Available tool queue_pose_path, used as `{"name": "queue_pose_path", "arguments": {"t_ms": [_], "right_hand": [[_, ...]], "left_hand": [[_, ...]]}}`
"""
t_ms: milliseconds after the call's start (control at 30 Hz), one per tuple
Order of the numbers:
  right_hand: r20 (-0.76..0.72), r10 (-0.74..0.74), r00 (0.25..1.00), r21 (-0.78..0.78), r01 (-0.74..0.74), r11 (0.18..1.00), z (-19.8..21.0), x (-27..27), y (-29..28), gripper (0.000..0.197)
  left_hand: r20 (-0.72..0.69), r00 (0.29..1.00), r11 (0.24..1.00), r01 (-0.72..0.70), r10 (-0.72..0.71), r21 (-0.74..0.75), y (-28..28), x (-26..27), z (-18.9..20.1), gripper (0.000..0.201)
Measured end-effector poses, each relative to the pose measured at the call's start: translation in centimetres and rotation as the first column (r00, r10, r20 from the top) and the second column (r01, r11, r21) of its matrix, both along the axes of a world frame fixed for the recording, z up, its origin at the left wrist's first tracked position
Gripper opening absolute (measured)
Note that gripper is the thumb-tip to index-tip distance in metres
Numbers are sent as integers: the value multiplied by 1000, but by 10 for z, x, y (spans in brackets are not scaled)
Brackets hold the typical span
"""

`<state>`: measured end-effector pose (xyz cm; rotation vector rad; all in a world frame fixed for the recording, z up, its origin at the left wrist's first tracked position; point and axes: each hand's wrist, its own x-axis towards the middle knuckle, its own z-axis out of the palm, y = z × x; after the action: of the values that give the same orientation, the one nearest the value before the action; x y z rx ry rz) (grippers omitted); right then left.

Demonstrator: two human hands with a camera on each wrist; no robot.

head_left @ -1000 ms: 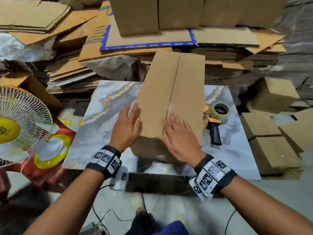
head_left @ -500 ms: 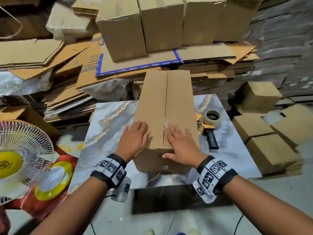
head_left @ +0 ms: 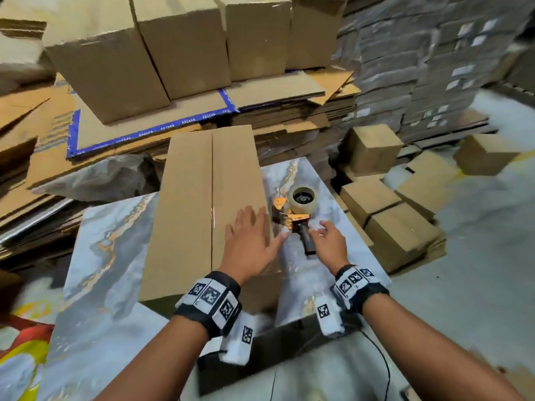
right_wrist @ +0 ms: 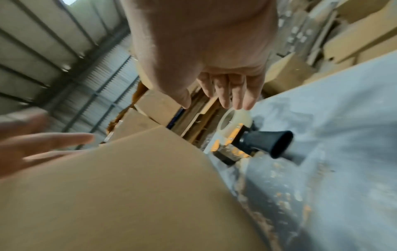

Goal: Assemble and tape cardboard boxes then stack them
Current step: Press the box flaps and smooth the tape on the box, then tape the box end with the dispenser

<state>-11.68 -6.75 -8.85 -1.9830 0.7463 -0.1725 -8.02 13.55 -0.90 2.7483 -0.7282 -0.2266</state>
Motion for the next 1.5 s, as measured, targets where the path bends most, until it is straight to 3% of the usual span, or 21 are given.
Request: {"name": "queue_pose_path", "arguments": {"t_ms": [100,233,333,400,467,533,600,667,733,800,900,933,1000,1067,1133,1200,1333,1400,1500], "right_hand": [[-188,25,982,-39,-33,999,-40,18,-22,57],[-295,37,955,-43,-52,998,-77,50,-42,50],[-296,-13,955,-7,11,1000,-98,70,-55,59],[-313,-12,950,129,55,990,-107,81,-59,55],[-333,24,943,395,116,911,-120,90,-63,52],[-381,193,904,588,76,806,-131,93,-63,59],[-362,342,867,711,20,703,-123,86,-53,34],[-285,434,854,852,19,523,-108,69,-37,10],[-231,391,891,922,73,379,-96,48,-24,15],[-220,327,919,934,102,343,-85,30,-15,20],[-140,219,966,889,25,457,-60,5,-3,16],[-90,180,980,873,-9,487,-50,-2,0,18],[-5,107,994,844,-53,534,-27,-15,4,19],[60,47,997,805,-76,588,0,-27,8,14],[107,15,994,746,-90,660,25,-37,12,11],[157,36,987,681,-134,720,48,-47,19,10],[197,151,969,549,-237,802,82,-63,43,11],[188,205,960,459,-271,846,93,-68,53,19],[150,280,948,303,-313,900,106,-71,67,30]], "left_hand": [[31,999,978,23,-30,206,-10,-8,-21,102],[68,997,977,13,-28,211,-8,-7,-23,95],[65,997,978,14,-28,209,-8,-9,-24,98],[72,997,980,15,-30,198,-7,-10,-25,98],[74,996,977,30,-46,210,-5,-9,-27,97],[66,996,971,46,-63,235,-2,-7,-28,97],[60,996,971,57,-73,232,3,-4,-28,96],[67,994,975,65,-80,212,11,-1,-28,96],[80,993,980,66,-82,186,17,1,-28,94],[86,994,993,54,-63,102,18,2,-29,90],[85,996,982,-1,18,-191,18,0,-30,78],[83,994,946,-35,65,-322,20,-1,-31,72],[12,982,804,-147,188,-577,26,-1,-30,53],[-218,946,595,-321,241,-737,29,0,-20,27],[-536,834,341,-546,132,-765,29,4,-3,11],[-734,679,193,-717,-23,-669,29,9,15,16],[-832,442,119,-856,-334,-503,30,13,40,43],[-831,389,77,-888,-397,-453,38,14,42,42],[-814,366,-11,-914,-451,-406,56,8,41,27]]}}
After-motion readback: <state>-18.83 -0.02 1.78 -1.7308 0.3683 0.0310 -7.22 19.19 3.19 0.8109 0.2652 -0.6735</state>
